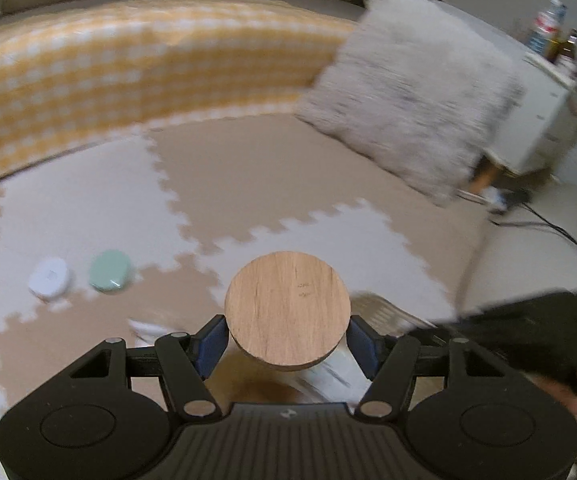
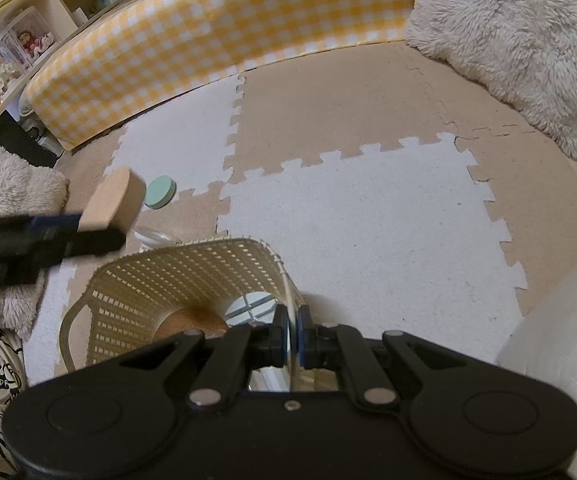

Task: Organize rigid objects
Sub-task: 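Carry the wooden lid with the left tool into the basket and release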

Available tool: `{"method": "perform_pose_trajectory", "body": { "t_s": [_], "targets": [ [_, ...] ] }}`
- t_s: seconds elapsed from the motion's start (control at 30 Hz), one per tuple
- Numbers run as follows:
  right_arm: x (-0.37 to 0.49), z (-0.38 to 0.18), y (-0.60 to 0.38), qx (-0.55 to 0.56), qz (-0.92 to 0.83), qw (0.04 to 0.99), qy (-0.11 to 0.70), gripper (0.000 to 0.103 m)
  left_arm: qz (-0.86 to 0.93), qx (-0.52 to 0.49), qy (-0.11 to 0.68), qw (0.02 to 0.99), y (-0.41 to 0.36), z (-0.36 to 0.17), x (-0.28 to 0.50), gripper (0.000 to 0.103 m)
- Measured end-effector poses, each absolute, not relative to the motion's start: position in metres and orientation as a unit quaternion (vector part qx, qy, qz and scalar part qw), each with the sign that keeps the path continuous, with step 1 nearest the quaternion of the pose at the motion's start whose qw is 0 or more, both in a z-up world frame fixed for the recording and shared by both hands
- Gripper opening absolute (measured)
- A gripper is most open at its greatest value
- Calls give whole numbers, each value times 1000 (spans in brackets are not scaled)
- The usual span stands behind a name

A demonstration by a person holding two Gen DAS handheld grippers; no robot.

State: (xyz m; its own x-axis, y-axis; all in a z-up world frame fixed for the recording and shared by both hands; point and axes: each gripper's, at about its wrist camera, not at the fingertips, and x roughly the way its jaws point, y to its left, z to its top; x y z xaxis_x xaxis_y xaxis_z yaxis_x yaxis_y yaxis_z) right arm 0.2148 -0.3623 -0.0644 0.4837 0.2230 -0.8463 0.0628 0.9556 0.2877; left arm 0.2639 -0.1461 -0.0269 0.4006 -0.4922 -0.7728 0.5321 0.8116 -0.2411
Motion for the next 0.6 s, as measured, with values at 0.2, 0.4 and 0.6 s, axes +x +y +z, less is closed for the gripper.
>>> {"method": "perform_pose_trajectory", "body": {
  "t_s": [0.2, 0.4, 0.6],
  "targets": [
    [215, -64, -362, 141, 47, 850, 506, 5, -338, 40, 493, 801, -168, -45, 239, 65],
    [215, -64, -362, 142, 47, 850, 506, 5, -331, 54, 536, 775, -184, -74, 236, 65],
    [215, -64, -362, 141, 47, 850, 506, 5, -318, 67, 563, 760, -193, -89, 237, 65]
  ]
}}
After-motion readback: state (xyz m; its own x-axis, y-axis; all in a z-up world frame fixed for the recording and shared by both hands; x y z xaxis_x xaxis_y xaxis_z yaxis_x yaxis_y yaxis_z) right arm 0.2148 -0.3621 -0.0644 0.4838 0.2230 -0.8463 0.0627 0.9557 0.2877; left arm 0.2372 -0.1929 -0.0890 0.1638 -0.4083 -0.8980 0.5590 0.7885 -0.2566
